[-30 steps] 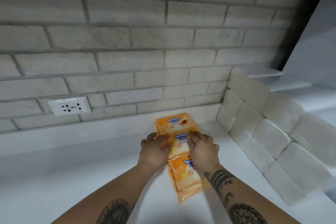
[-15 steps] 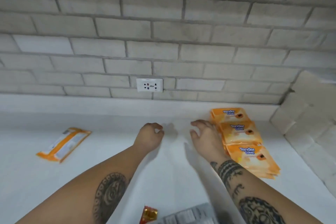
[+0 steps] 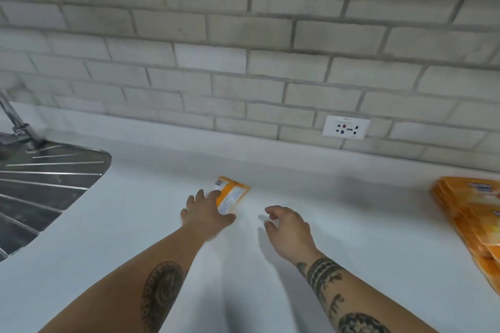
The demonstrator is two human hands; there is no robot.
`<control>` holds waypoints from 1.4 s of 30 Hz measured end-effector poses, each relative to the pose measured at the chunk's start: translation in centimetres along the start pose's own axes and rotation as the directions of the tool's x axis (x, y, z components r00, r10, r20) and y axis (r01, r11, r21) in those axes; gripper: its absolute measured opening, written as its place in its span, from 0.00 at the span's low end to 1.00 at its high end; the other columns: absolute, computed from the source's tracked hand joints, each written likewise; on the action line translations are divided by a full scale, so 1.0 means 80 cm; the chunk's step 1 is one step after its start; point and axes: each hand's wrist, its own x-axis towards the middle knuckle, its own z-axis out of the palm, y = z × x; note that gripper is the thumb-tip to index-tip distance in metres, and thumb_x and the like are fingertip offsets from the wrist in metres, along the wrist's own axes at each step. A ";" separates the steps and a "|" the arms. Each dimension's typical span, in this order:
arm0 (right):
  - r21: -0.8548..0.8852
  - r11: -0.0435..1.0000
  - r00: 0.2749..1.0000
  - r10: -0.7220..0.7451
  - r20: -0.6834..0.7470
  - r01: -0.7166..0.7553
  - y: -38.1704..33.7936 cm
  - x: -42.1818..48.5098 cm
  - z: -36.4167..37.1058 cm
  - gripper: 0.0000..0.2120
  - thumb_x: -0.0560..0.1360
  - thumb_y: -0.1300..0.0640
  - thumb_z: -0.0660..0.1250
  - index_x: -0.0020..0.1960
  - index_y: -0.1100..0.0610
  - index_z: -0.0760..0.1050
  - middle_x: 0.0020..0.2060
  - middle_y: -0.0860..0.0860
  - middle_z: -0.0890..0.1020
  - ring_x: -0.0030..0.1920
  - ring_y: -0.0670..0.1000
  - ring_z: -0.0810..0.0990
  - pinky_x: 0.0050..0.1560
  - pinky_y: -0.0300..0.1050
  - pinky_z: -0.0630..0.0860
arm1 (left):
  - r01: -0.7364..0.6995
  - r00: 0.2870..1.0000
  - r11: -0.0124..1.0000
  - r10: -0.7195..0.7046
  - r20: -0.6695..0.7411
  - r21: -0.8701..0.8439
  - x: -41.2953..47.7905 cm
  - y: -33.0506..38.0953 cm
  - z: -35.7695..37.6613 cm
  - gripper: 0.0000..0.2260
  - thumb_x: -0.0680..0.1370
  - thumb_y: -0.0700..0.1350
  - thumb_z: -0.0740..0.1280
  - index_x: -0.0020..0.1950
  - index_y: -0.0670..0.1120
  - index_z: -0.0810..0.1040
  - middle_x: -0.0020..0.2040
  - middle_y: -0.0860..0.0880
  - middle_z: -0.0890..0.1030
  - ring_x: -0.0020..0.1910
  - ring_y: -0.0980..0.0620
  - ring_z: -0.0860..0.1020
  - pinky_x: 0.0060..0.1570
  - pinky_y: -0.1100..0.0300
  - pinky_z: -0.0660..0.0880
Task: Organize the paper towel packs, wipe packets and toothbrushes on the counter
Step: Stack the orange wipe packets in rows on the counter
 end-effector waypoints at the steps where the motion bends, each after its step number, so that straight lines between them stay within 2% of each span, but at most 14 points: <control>1: -0.006 1.000 1.000 0.012 0.012 -0.012 -0.009 0.002 0.011 0.18 0.82 0.49 0.62 0.71 0.44 0.73 0.63 0.43 0.78 0.66 0.49 0.75 0.69 0.50 0.69 | -0.008 1.000 1.000 0.008 0.013 0.020 0.004 -0.010 0.007 0.40 0.67 0.71 0.67 0.76 0.62 0.61 0.74 0.49 0.67 0.75 0.42 0.63 0.68 0.42 0.68; 5: -0.050 0.997 0.998 0.062 0.033 -0.060 -0.030 0.000 0.030 0.19 0.82 0.49 0.61 0.73 0.45 0.72 0.66 0.44 0.77 0.67 0.50 0.74 0.69 0.49 0.68 | -0.098 0.987 0.991 0.109 -0.121 0.092 0.001 -0.019 0.019 0.34 0.71 0.68 0.66 0.75 0.60 0.63 0.65 0.49 0.73 0.66 0.45 0.71 0.62 0.48 0.70; 7: -0.042 0.994 0.995 0.101 0.018 -0.100 -0.033 -0.001 0.027 0.19 0.82 0.49 0.62 0.72 0.45 0.72 0.66 0.44 0.77 0.66 0.49 0.75 0.69 0.49 0.68 | -0.126 0.986 0.991 0.130 -0.108 0.048 0.005 -0.013 0.015 0.31 0.70 0.64 0.68 0.72 0.59 0.66 0.61 0.48 0.74 0.62 0.45 0.72 0.59 0.50 0.73; 9: 0.000 0.990 0.990 0.138 -0.019 -0.138 -0.033 -0.002 0.020 0.18 0.82 0.50 0.63 0.71 0.45 0.73 0.65 0.44 0.77 0.66 0.49 0.76 0.70 0.50 0.69 | -0.109 0.994 0.974 0.108 -0.014 -0.201 0.005 -0.004 0.003 0.30 0.66 0.61 0.70 0.67 0.60 0.71 0.58 0.49 0.76 0.57 0.47 0.77 0.52 0.54 0.78; 12: 0.059 0.990 0.986 0.136 -0.098 -0.131 -0.027 -0.003 0.001 0.19 0.81 0.51 0.65 0.72 0.47 0.73 0.68 0.46 0.74 0.68 0.50 0.75 0.72 0.50 0.69 | 0.021 0.968 0.690 0.167 0.187 -0.723 0.002 0.011 -0.017 0.23 0.65 0.53 0.75 0.60 0.54 0.80 0.50 0.48 0.84 0.38 0.52 0.82 0.37 0.62 0.75; 14: 0.121 0.987 0.981 0.122 -0.153 -0.104 -0.022 -0.004 -0.019 0.23 0.80 0.53 0.67 0.75 0.50 0.70 0.72 0.48 0.70 0.68 0.51 0.75 0.71 0.45 0.69 | 0.077 0.914 0.576 0.286 0.289 -0.814 0.000 0.021 -0.032 0.24 0.63 0.53 0.74 0.59 0.51 0.82 0.45 0.48 0.83 0.36 0.50 0.79 0.40 0.59 0.73; 17: 0.258 0.962 0.961 0.147 -0.233 -0.084 -0.014 -0.006 -0.055 0.36 0.76 0.51 0.74 0.80 0.53 0.62 0.75 0.49 0.66 0.72 0.51 0.71 0.73 0.47 0.69 | 0.176 0.795 0.516 0.428 0.431 -0.838 -0.006 0.043 -0.053 0.25 0.64 0.54 0.70 0.58 0.47 0.82 0.48 0.46 0.83 0.44 0.47 0.79 0.47 0.55 0.76; 20: 0.421 0.907 0.955 0.142 -0.261 -0.020 -0.010 -0.014 -0.087 0.42 0.71 0.50 0.80 0.78 0.53 0.63 0.70 0.47 0.72 0.69 0.47 0.72 0.71 0.49 0.71 | 0.239 0.696 0.492 0.514 0.501 -0.837 -0.016 0.065 -0.072 0.26 0.62 0.54 0.69 0.57 0.44 0.80 0.48 0.42 0.84 0.44 0.44 0.81 0.48 0.52 0.76; 24: 0.601 0.795 0.974 0.059 -0.217 0.085 -0.015 -0.029 -0.126 0.16 0.73 0.59 0.78 0.58 0.56 0.79 0.50 0.50 0.87 0.52 0.52 0.85 0.54 0.46 0.82 | 0.228 0.630 0.501 0.578 0.519 -0.835 -0.024 0.097 -0.098 0.27 0.65 0.58 0.67 0.59 0.45 0.80 0.50 0.40 0.85 0.45 0.40 0.83 0.53 0.48 0.75; 28: 0.660 0.749 0.944 0.170 -0.282 0.062 -0.022 -0.044 -0.148 0.06 0.74 0.57 0.77 0.48 0.55 0.81 0.39 0.49 0.86 0.37 0.48 0.83 0.37 0.42 0.79 | 0.209 0.564 0.472 0.657 0.500 -0.856 -0.029 0.129 -0.115 0.34 0.77 0.71 0.57 0.64 0.44 0.81 0.60 0.36 0.83 0.56 0.36 0.82 0.56 0.42 0.78; 31: 0.721 0.692 0.911 0.287 -0.297 0.018 -0.019 -0.052 -0.159 0.09 0.74 0.54 0.77 0.50 0.56 0.82 0.42 0.53 0.88 0.38 0.51 0.82 0.35 0.45 0.79 | 0.095 0.644 0.444 0.655 0.395 -0.891 -0.040 0.153 -0.116 0.27 0.78 0.61 0.65 0.68 0.42 0.78 0.56 0.41 0.85 0.51 0.42 0.83 0.58 0.41 0.79; 33: 0.750 0.661 0.896 0.329 -0.297 0.006 -0.016 -0.057 -0.167 0.11 0.75 0.52 0.77 0.52 0.57 0.82 0.44 0.54 0.88 0.38 0.51 0.83 0.36 0.46 0.80 | 0.029 0.700 0.422 0.639 0.320 -0.906 -0.045 0.165 -0.114 0.21 0.82 0.54 0.65 0.67 0.41 0.77 0.54 0.42 0.86 0.48 0.44 0.84 0.53 0.46 0.81; 37: 0.782 0.623 0.887 0.357 -0.292 0.007 -0.013 -0.067 -0.176 0.10 0.75 0.52 0.76 0.52 0.56 0.82 0.43 0.52 0.87 0.37 0.50 0.82 0.34 0.44 0.78 | 0.031 0.715 0.386 0.636 0.291 -0.922 -0.053 0.181 -0.111 0.20 0.83 0.55 0.63 0.65 0.41 0.78 0.55 0.40 0.86 0.46 0.43 0.84 0.43 0.50 0.82; 42: 0.787 0.617 0.866 0.384 -0.320 0.017 -0.005 -0.076 -0.193 0.07 0.76 0.53 0.75 0.50 0.55 0.81 0.39 0.51 0.85 0.34 0.50 0.76 0.32 0.42 0.73 | 0.091 0.676 0.386 0.653 0.342 -0.918 -0.063 0.197 -0.109 0.18 0.84 0.54 0.63 0.62 0.41 0.79 0.55 0.39 0.86 0.47 0.42 0.84 0.46 0.48 0.82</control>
